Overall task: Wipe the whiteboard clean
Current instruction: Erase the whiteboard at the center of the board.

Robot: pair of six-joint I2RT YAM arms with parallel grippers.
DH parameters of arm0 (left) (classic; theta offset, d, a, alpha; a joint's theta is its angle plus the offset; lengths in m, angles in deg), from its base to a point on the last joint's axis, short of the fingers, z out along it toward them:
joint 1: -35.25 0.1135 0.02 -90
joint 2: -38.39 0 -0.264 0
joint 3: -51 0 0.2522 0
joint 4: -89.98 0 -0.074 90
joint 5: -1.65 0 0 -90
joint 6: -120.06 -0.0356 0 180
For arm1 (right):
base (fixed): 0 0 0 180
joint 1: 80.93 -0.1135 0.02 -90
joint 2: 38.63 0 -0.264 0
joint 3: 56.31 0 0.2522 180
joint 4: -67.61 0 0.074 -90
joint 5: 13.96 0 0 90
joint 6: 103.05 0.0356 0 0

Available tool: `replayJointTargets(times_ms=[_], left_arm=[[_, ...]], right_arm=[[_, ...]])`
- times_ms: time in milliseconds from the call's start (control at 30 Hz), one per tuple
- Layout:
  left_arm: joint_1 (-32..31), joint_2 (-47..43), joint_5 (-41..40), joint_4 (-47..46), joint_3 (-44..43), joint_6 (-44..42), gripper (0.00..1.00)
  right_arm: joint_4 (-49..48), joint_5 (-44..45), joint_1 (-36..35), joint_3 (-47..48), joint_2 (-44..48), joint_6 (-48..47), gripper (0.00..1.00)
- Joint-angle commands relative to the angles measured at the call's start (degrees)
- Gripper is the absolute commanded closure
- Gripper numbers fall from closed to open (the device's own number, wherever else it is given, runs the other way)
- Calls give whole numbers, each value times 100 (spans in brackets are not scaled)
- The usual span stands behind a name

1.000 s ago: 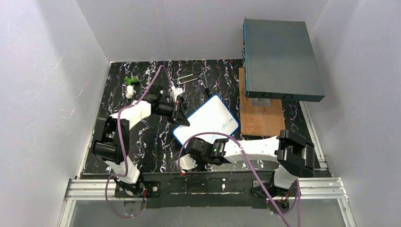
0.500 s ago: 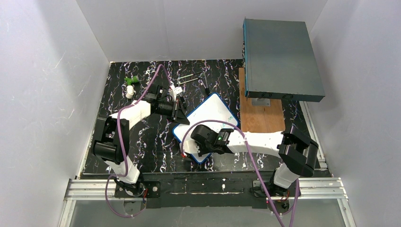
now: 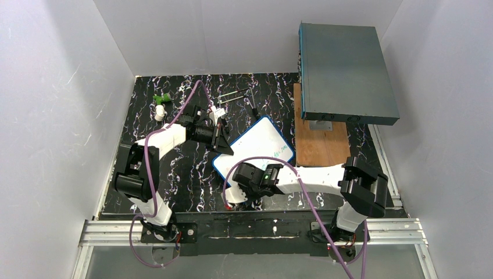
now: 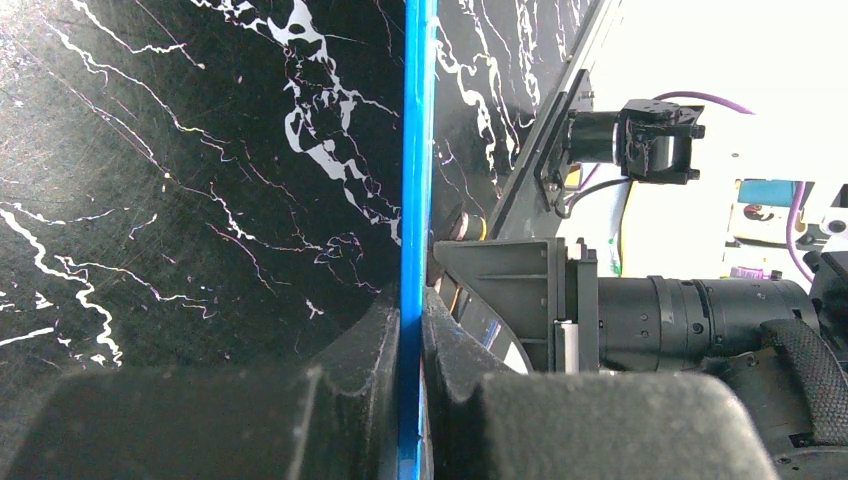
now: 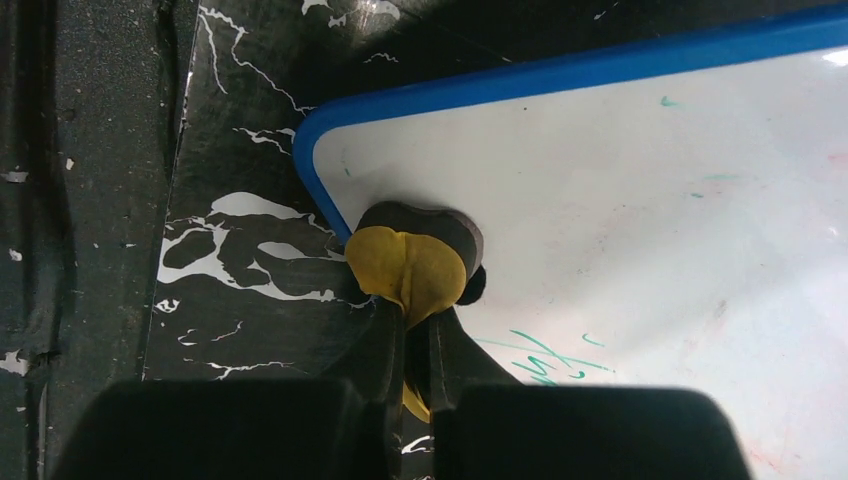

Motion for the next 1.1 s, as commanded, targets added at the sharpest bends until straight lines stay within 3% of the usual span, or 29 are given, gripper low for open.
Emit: replayJointTargets(times_ms=[0,300,533,900,1067], left_arm=[[-68,-59,146,202,-70,-112,100],[-136,-137,72,227,-24,-183,100],[-175,-65,50,272,-66,-207,100],[-172,-83,15,305,-79,-230,100],[-176,-86,-7,334,-88,-259,100]], right_arm=[[19,68,-13,-116,-188,-124,99],[-1009,1195,588,-42,-46,285,99],[-1266,1433,923,-71,127,417,99],[363,-87,421,-19,22,-217,99],[731,-296,201,15,-138,-410,99]])
